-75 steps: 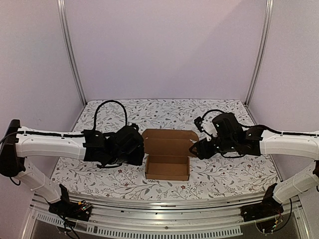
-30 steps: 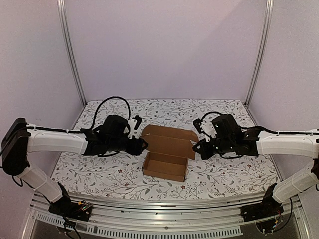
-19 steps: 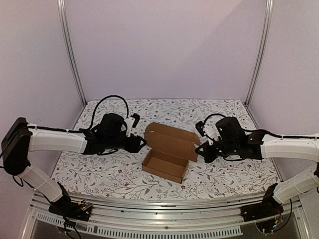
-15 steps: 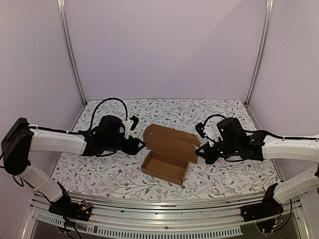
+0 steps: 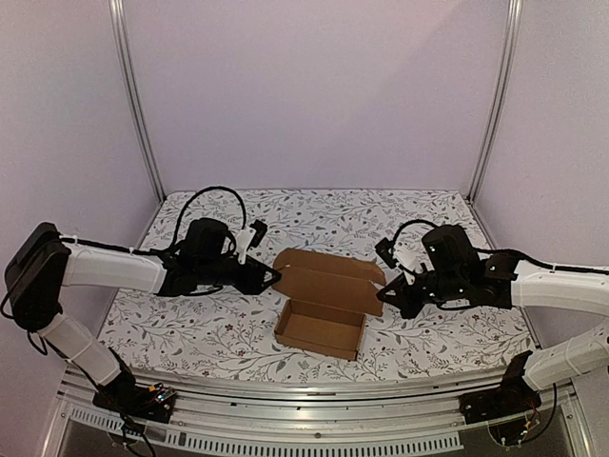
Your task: Fold the paper box
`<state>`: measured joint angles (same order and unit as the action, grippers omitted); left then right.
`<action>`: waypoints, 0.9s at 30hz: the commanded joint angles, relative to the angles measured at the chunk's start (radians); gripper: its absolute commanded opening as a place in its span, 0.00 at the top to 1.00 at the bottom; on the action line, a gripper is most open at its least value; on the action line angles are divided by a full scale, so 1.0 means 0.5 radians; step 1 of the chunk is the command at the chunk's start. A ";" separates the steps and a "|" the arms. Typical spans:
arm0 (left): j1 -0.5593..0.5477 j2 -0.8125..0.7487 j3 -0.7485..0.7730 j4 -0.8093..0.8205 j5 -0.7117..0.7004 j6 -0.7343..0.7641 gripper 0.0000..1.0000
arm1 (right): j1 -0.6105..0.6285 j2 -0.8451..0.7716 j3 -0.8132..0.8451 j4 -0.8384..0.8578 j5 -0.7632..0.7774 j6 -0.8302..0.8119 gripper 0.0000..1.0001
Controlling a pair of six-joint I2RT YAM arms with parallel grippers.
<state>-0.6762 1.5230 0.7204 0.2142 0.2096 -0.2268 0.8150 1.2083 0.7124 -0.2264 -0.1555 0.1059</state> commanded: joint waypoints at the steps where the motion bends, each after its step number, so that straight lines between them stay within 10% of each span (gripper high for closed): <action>1: 0.034 0.059 0.007 0.067 0.228 0.067 0.45 | -0.015 -0.047 -0.035 -0.078 -0.022 -0.046 1.00; 27: -0.079 -0.043 -0.033 0.057 0.175 -0.007 1.00 | 0.004 -0.023 -0.025 0.013 0.072 0.108 1.00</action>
<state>-0.6880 1.5528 0.7223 0.2474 0.3706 -0.2146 0.8150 1.1896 0.7097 -0.2394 -0.1612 0.1165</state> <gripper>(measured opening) 0.012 0.004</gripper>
